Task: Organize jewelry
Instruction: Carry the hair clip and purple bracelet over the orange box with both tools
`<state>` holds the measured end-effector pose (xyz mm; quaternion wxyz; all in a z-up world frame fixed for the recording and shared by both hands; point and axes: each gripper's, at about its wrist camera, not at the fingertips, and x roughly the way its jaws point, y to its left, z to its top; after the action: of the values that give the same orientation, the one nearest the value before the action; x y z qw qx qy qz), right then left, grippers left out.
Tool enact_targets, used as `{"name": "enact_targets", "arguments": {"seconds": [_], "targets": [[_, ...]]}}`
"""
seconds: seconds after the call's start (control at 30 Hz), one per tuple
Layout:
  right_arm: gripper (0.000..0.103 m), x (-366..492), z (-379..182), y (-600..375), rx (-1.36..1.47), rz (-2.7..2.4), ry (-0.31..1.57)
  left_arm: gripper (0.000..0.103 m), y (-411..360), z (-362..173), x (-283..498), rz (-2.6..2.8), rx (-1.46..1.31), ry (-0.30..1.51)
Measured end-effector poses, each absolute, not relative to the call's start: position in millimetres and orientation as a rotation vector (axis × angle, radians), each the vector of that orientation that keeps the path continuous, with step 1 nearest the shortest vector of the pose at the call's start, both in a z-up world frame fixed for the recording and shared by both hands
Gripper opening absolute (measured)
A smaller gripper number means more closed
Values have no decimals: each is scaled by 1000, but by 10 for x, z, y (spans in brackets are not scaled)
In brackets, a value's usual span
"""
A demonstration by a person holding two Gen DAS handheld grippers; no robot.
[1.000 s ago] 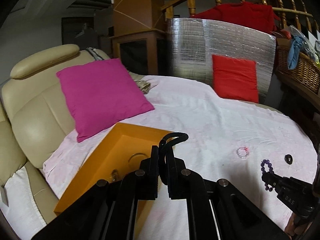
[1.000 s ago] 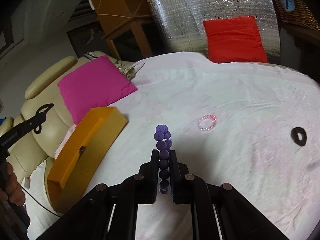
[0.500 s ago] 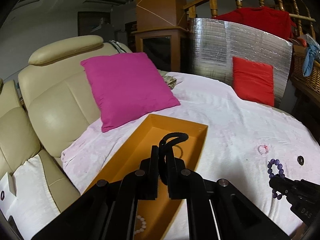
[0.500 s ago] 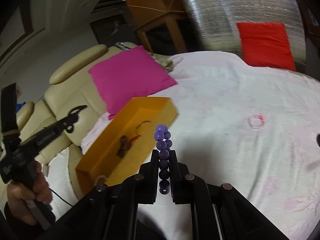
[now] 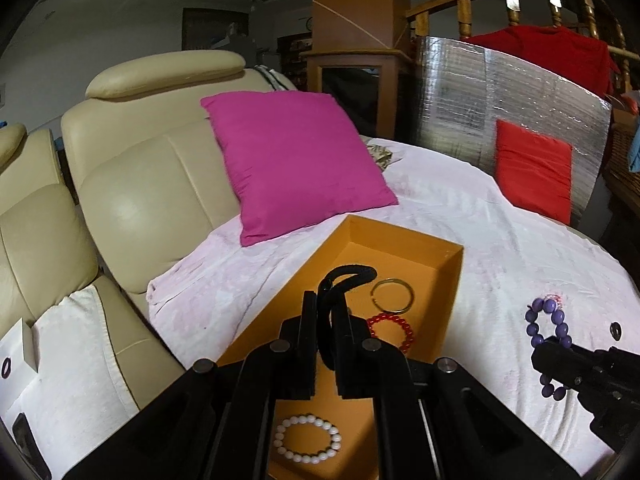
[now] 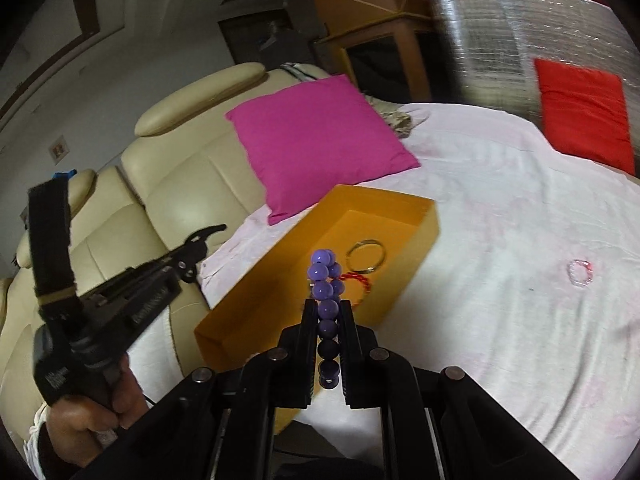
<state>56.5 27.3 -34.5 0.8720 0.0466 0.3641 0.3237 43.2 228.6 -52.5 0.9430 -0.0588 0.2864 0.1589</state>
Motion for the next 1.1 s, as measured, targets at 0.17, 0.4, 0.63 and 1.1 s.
{"name": "enact_targets", "arguments": {"seconds": [0.17, 0.4, 0.63, 1.1], "targets": [[11, 540, -314, 487, 69, 705, 756, 7, 2429, -602, 429, 342, -133, 593], [11, 563, -340, 671, 49, 735, 771, 7, 2593, -703, 451, 369, -144, 611], [11, 635, -443, 763, 60, 750, 807, 7, 2709, -812, 499, 391, -142, 638], [11, 855, -664, 897, 76, 770, 873, 7, 2796, -1059, 690, 408, -114, 696]]}}
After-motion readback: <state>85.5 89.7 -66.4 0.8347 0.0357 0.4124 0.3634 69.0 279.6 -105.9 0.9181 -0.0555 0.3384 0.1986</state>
